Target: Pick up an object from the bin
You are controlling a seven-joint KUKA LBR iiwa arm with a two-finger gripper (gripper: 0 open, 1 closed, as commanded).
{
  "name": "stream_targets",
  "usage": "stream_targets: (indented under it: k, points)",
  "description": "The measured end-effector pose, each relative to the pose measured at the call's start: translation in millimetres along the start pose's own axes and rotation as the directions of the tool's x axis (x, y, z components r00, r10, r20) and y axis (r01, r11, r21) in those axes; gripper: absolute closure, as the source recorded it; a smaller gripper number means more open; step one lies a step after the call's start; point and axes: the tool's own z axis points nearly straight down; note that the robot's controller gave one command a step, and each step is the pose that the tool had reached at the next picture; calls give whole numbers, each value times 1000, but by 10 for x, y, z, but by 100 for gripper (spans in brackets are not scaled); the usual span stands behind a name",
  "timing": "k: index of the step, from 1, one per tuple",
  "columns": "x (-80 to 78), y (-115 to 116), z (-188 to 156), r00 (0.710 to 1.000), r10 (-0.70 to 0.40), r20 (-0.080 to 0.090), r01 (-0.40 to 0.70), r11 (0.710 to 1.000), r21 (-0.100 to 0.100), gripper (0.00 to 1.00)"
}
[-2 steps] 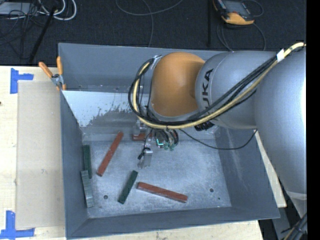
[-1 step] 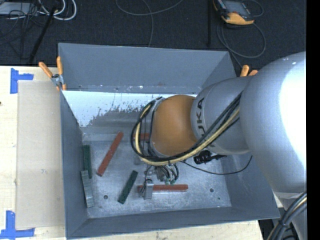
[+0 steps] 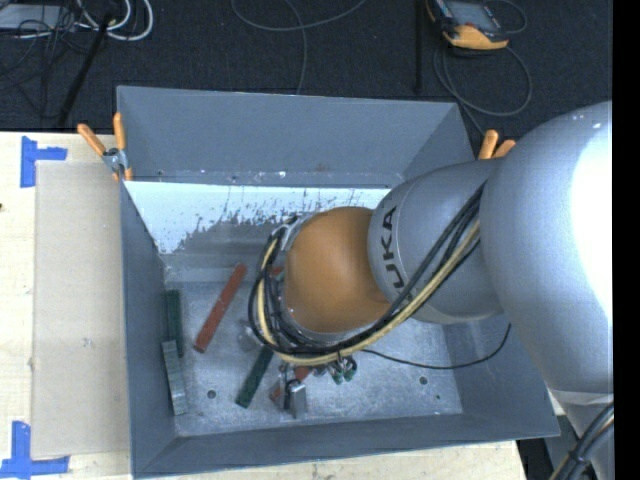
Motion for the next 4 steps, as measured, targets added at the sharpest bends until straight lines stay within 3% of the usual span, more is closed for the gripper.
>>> stream_targets:
  k: [1, 2, 3, 4]
  points:
    - [-6, -9, -18, 1000, 5, 1, -5, 1000, 0, 100]
    - [190, -357, -1230, 977, -215, 5, 215, 977, 4, 100]
    - [199, -347, -1202, 977, -213, 1, 213, 977, 0, 0]
    - [250, -289, 34, 922, -387, -7, 387, 922, -3, 0]
